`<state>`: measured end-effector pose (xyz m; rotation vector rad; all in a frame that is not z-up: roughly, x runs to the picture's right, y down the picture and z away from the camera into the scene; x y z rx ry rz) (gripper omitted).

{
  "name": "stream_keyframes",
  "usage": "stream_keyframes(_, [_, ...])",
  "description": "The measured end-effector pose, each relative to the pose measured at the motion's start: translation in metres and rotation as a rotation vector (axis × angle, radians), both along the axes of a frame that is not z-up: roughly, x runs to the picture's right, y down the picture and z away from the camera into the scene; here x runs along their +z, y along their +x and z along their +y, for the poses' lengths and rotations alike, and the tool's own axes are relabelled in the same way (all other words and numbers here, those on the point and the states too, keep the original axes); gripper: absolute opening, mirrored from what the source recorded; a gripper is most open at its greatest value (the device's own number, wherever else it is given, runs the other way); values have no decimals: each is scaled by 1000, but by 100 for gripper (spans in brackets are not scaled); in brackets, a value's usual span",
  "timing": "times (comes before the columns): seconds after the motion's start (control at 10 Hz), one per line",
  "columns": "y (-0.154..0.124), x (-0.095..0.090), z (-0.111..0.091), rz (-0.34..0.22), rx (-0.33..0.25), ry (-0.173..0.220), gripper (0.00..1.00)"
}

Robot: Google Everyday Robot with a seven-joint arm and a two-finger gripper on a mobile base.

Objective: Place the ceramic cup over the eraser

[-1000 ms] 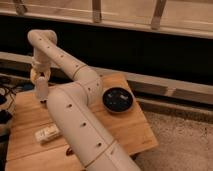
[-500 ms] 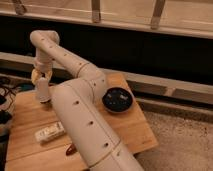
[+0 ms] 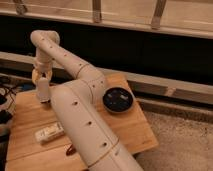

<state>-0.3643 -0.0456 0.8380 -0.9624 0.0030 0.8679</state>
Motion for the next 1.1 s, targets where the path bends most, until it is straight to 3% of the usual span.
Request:
stream_keyframes(0.2, [2, 2, 0, 3, 1, 0, 79])
stream_keyframes(0.6, [-16, 7, 9, -1, -37, 30, 80])
stream_keyframes(1.1, [-14, 7, 8, 2, -36, 32, 80])
